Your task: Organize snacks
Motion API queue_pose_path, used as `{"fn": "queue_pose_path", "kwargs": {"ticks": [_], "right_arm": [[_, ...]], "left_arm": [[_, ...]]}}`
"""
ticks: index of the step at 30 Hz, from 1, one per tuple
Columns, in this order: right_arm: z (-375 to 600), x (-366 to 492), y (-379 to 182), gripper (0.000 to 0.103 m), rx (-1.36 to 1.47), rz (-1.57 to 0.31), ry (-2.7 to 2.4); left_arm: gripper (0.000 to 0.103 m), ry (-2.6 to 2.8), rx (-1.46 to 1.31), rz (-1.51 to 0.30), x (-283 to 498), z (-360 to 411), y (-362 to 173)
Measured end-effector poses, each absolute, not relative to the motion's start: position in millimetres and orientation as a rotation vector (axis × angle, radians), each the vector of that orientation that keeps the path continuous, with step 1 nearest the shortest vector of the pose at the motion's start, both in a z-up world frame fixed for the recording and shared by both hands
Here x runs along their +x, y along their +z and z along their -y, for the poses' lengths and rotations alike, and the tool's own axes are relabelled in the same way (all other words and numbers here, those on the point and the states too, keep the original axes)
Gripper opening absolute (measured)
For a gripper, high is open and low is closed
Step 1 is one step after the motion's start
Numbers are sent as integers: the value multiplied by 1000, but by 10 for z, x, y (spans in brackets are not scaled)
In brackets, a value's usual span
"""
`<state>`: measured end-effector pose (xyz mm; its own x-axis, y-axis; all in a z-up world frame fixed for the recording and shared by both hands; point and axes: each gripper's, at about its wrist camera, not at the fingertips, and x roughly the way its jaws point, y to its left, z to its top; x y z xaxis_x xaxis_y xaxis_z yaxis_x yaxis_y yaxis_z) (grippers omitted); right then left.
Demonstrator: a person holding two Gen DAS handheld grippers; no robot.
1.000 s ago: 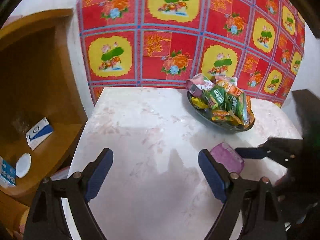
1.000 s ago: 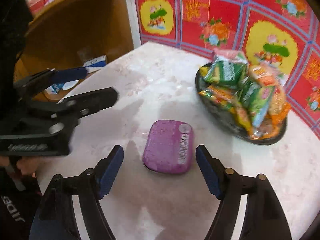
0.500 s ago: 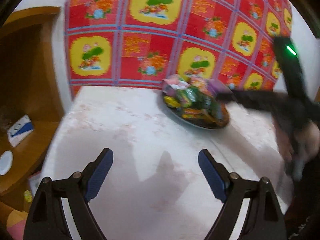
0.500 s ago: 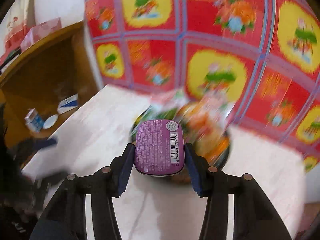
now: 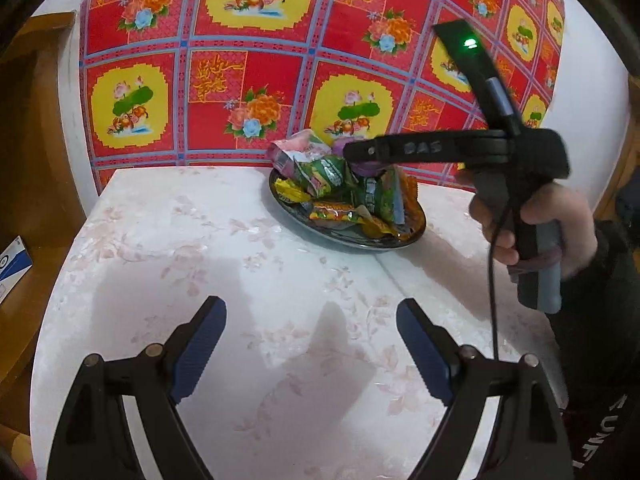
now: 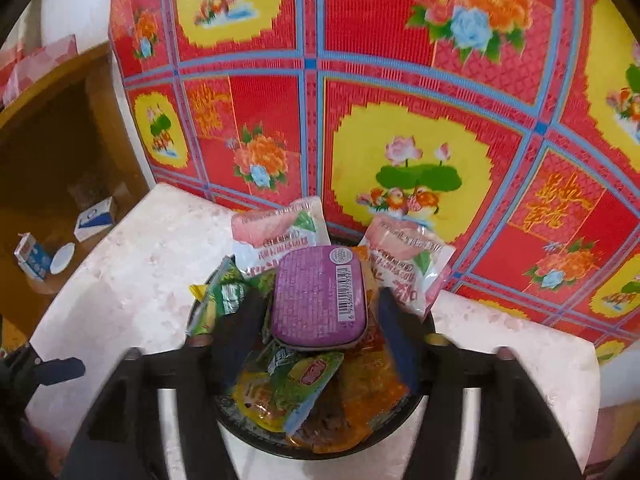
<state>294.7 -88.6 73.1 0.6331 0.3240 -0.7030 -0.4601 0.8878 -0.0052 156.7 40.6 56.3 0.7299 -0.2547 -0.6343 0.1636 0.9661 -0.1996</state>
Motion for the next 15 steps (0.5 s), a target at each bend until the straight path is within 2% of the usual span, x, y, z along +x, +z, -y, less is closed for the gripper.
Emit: {"fn": "queue_pose_path", "kwargs": {"ticks": [9,15], "right_arm": [[1127,2064,914,73,-155,-624,406],[1437,1446,552,73,-92,-681,311]], "left_arm": [[90,-196,-141,-677,1382,-317,676],[90,-177,-92,-693,1291,-108,547]]}}
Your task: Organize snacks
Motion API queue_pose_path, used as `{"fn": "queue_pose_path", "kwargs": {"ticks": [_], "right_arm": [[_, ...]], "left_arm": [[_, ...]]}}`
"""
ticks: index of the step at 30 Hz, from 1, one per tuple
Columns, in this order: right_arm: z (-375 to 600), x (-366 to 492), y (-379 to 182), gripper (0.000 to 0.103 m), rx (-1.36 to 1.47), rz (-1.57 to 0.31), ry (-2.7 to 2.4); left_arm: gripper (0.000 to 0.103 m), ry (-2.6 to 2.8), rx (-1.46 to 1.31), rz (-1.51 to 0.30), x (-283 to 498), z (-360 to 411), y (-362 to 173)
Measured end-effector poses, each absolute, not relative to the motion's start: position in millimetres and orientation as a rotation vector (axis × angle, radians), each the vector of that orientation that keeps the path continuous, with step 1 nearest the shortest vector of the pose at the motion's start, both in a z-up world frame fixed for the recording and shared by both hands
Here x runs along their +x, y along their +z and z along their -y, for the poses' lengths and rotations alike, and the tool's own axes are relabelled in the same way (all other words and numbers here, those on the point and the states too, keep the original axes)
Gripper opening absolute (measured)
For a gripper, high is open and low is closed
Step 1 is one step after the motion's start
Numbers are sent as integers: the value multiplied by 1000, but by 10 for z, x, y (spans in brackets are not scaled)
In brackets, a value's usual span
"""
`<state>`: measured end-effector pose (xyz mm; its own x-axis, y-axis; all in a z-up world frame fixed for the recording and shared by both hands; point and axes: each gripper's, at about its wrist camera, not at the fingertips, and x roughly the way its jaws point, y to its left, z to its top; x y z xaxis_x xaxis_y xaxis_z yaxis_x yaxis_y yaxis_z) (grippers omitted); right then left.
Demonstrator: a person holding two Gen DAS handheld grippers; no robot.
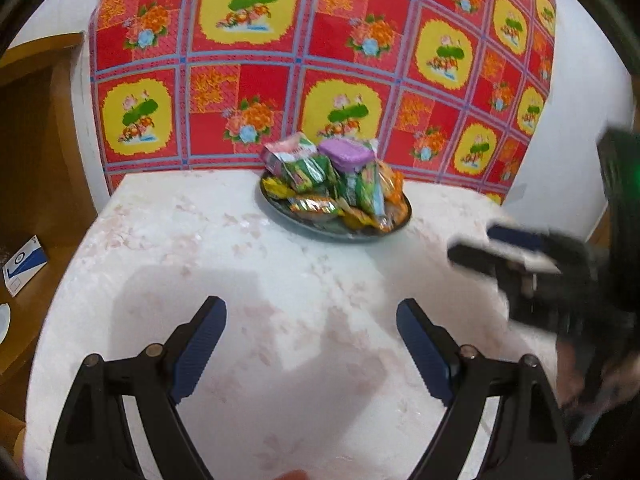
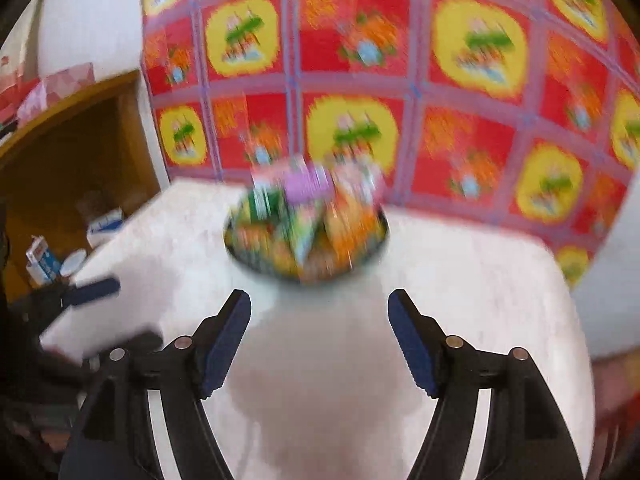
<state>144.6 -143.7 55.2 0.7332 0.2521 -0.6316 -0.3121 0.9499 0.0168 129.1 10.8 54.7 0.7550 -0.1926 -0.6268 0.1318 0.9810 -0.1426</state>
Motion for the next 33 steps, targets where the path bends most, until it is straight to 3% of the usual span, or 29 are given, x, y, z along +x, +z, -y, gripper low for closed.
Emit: {"fn": "queue_pose_path", "kwargs": {"ticks": [8,16,33], "right_arm": [[1679,1423,125,73,12,-838,234],[1628,1428,105,78,-33,-826,209],[1664,1424,103,78,5,-819,225]], "left_arm": [[90,-141,1,-755,1371,94,403],[90,-132,-81,-749,1377,-40,403],[90,-157,-47,-757,1382,11,393]]}}
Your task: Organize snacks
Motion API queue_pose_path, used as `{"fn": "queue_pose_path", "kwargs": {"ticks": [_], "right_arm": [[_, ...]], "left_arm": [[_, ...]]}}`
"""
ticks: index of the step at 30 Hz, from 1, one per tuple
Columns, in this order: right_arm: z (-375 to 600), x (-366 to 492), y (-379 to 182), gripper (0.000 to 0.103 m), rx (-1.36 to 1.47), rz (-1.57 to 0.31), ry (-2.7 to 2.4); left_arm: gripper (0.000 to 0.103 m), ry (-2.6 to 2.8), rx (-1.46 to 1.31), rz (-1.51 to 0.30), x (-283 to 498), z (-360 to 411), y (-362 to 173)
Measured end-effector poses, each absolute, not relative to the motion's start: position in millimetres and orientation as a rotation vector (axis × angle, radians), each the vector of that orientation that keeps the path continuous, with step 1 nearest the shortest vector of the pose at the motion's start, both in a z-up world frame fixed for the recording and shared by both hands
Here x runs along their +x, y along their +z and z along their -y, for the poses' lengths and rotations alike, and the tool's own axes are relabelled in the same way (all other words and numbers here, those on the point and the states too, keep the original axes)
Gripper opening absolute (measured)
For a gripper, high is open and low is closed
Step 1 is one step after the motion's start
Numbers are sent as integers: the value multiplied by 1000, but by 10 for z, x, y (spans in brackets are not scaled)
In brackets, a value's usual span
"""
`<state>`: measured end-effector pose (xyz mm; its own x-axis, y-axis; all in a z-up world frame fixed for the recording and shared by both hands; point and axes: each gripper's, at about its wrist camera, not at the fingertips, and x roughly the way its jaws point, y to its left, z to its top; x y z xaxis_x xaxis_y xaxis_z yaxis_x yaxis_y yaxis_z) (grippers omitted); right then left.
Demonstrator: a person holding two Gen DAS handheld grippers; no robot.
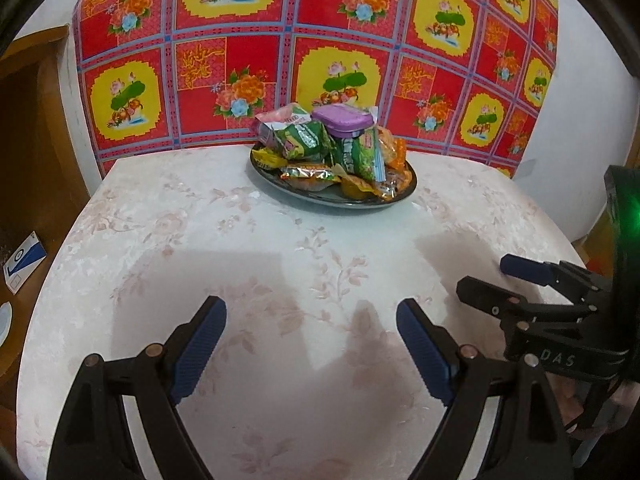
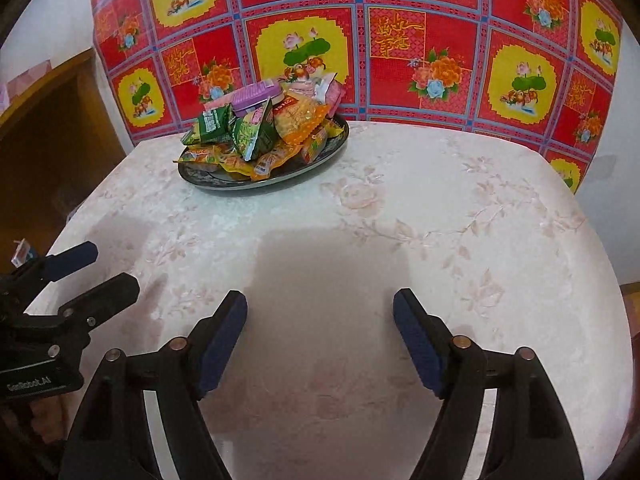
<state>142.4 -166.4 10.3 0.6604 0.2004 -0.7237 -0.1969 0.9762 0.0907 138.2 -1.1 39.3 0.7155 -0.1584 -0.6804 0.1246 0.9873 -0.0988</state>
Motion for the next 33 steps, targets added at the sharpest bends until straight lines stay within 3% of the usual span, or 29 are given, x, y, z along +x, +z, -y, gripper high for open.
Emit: {"fn": "queue_pose_path", "kwargs": {"ticks": [33], "right_arm": [[1705,1406,100,78,48,-811,242]], "left_arm": [[90,-157,-28,-746,1378,37,396]]}}
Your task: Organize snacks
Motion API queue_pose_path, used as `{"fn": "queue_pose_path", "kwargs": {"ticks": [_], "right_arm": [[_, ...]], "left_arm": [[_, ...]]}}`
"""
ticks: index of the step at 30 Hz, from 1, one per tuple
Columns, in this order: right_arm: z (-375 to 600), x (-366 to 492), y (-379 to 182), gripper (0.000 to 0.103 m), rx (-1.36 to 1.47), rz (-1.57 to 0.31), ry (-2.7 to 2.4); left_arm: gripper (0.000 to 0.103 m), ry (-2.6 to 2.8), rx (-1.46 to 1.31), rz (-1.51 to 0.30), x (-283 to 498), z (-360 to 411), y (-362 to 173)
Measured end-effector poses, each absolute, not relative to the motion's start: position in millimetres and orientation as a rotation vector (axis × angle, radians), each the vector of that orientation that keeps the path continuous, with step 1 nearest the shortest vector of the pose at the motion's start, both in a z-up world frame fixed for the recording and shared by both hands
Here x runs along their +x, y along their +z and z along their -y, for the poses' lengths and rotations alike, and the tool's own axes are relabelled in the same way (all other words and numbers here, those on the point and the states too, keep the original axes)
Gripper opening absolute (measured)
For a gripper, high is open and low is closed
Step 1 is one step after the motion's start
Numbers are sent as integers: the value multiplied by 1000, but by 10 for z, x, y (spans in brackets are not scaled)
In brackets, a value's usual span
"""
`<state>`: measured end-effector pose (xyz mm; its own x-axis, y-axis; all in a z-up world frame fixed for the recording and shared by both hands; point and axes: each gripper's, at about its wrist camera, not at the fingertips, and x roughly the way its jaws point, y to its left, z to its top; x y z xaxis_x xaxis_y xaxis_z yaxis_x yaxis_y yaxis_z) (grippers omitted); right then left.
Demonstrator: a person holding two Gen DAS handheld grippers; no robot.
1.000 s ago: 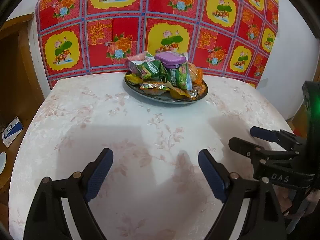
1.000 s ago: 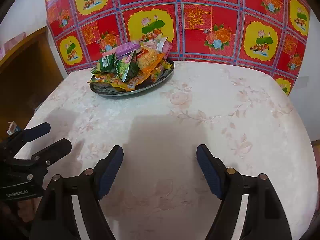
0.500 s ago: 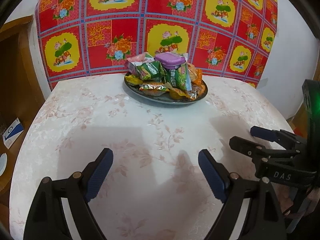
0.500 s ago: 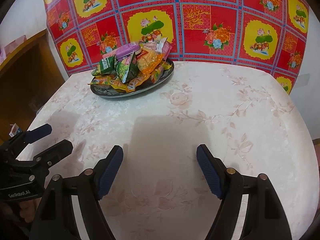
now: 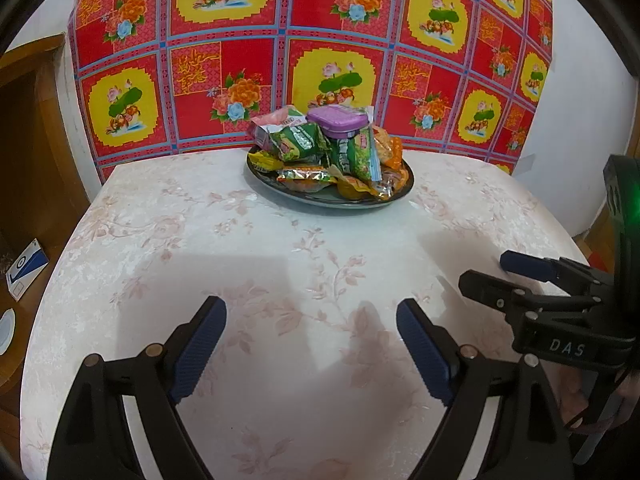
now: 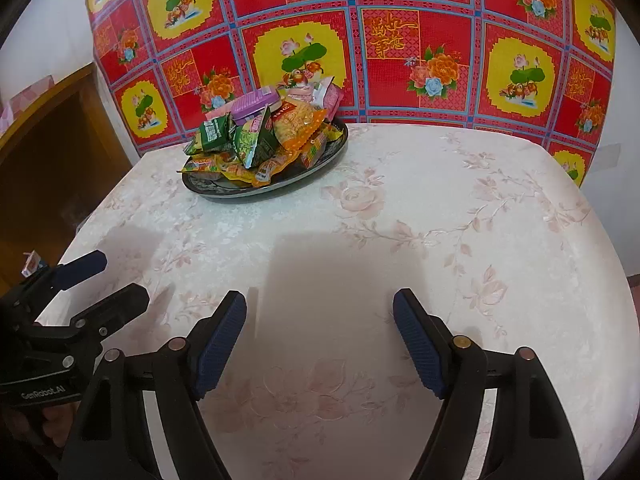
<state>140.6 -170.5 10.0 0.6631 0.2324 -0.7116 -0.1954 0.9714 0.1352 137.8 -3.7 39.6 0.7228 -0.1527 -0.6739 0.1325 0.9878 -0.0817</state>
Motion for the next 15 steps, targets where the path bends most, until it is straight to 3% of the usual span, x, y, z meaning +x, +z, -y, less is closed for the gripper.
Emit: {"fn": "queue_pose_path", "kwargs": {"ticks": [15], "right_arm": [[1703,1399,104,78,53,-810,244]], "left_arm": [[90,-161,-26,-753,1381,39,387]]}}
